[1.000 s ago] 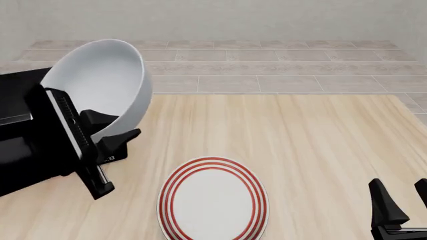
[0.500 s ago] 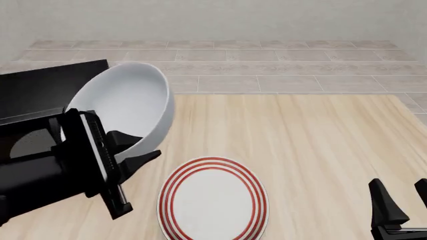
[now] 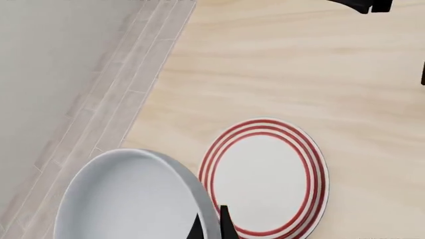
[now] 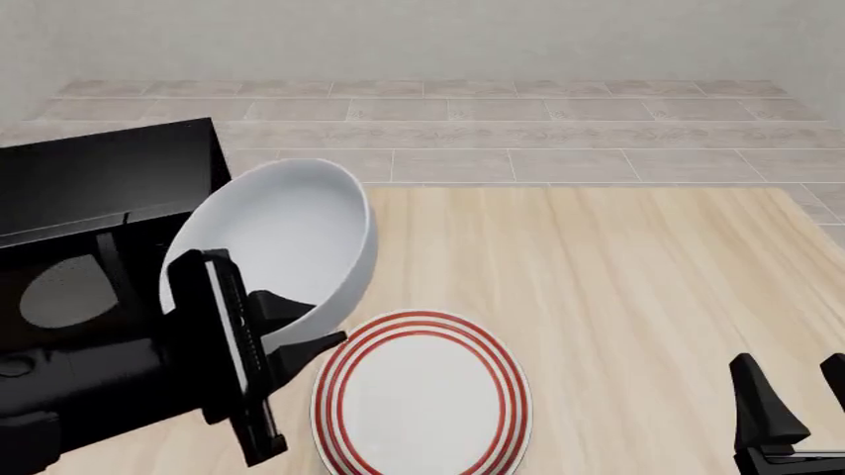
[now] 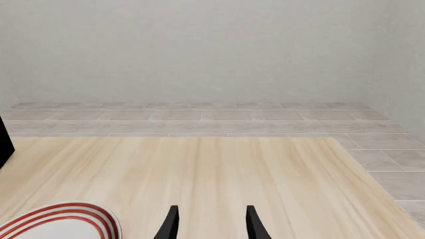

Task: Pick up the white bowl and put it on the plate.

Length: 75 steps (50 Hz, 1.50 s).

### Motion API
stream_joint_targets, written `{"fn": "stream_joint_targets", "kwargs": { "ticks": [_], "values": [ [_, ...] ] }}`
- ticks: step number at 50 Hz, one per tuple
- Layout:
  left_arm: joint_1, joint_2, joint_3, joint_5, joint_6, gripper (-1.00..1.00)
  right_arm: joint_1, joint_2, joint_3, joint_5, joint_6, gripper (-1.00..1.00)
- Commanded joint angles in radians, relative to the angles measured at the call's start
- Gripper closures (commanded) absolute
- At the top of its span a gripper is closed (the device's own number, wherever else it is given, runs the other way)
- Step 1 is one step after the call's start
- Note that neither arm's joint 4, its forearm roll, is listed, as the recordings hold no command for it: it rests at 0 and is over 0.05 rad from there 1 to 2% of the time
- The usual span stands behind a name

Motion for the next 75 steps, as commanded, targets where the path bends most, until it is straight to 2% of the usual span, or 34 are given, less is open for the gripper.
{"fn": "stream_joint_targets", "kwargs": {
  "ticks": [1,16,28,75],
  "values": [
    [-0.042,0.022,0.016,-0.034,-0.006,1.0,0.0,0.001,0.0,-0.001,0.001,-1.0],
    [-0.102,0.048,0.048,-0.075,-0.011,1.0,0.0,0.001,0.0,-0.001,0.0,-1.0],
    [-0.114,0.062,0.058,-0.096,0.003,1.0,0.0,0.001,0.0,-0.001,0.0,-1.0],
    [-0.18,0.225,0.06,-0.226,-0.057,1.0,0.0,0.001,0.0,-0.002,0.0,-1.0]
  ]
}}
